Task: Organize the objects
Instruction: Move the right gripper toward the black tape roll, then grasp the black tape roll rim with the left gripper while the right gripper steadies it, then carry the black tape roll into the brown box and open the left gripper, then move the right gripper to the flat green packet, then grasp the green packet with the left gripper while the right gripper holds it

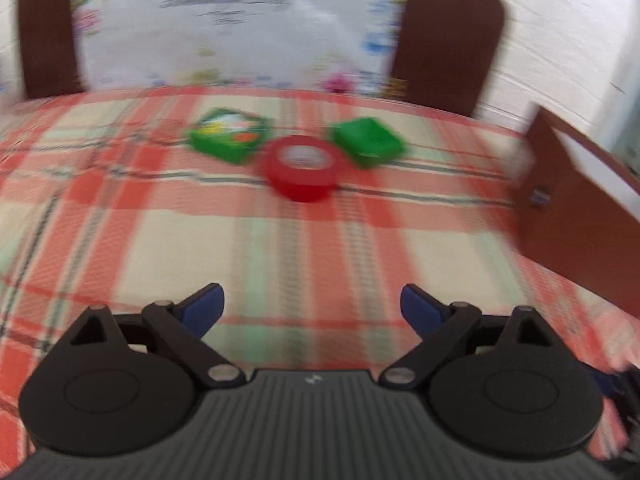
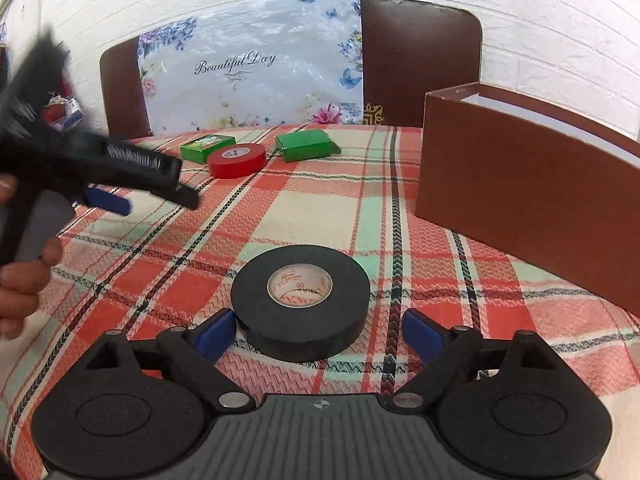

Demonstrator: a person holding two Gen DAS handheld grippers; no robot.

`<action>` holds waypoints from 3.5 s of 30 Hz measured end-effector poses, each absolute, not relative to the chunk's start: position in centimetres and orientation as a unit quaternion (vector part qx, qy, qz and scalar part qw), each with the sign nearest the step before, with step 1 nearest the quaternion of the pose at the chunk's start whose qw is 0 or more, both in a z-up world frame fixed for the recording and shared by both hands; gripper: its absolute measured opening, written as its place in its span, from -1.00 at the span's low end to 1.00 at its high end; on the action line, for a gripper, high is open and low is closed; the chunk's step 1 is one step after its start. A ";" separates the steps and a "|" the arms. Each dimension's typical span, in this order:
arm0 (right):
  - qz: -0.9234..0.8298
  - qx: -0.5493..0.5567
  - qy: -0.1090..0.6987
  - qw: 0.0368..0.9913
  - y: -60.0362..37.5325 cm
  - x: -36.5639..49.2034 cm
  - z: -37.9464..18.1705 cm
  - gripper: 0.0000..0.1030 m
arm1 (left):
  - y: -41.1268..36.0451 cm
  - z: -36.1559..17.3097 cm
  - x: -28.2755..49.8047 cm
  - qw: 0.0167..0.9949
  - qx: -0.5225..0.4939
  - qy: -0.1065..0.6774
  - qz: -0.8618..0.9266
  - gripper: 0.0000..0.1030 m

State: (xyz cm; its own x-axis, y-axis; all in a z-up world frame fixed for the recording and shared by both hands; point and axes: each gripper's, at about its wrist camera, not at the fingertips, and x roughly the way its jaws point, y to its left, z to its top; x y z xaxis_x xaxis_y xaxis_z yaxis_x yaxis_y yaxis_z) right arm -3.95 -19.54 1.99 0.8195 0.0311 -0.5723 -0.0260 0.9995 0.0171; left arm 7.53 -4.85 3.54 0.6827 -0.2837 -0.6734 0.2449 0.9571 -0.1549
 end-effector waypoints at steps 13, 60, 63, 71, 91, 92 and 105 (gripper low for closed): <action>0.026 -0.028 0.264 0.964 -19.3 -4.9 2.1 0.41 | -14.0 2.8 5.0 0.859 0.075 0.435 -0.258 -0.37; 0.018 -0.039 0.200 0.979 -19.1 3.8 5.0 0.58 | 0.0 -0.2 9.1 0.946 -0.021 0.322 -0.041 1.00; 0.021 -0.024 0.201 0.979 -19.1 8.1 4.8 0.57 | -1.1 -0.4 9.2 0.948 -0.003 0.315 -0.040 1.00; 0.046 -0.029 0.253 0.966 -19.4 18.9 3.0 0.62 | -1.2 -0.9 8.9 0.948 0.002 0.313 -0.055 1.00; 0.033 -0.005 0.300 0.953 -20.6 4.3 2.2 0.14 | -0.7 -0.7 8.8 0.948 -0.011 0.311 -0.066 1.00; 0.029 0.000 0.301 0.953 -20.7 2.5 2.2 0.14 | -0.8 -0.6 8.7 0.947 -0.008 0.313 -0.067 1.00; -0.012 0.060 0.263 0.963 -21.7 -4.1 1.8 0.14 | -12.1 2.1 5.7 0.855 -0.056 0.450 -0.253 0.98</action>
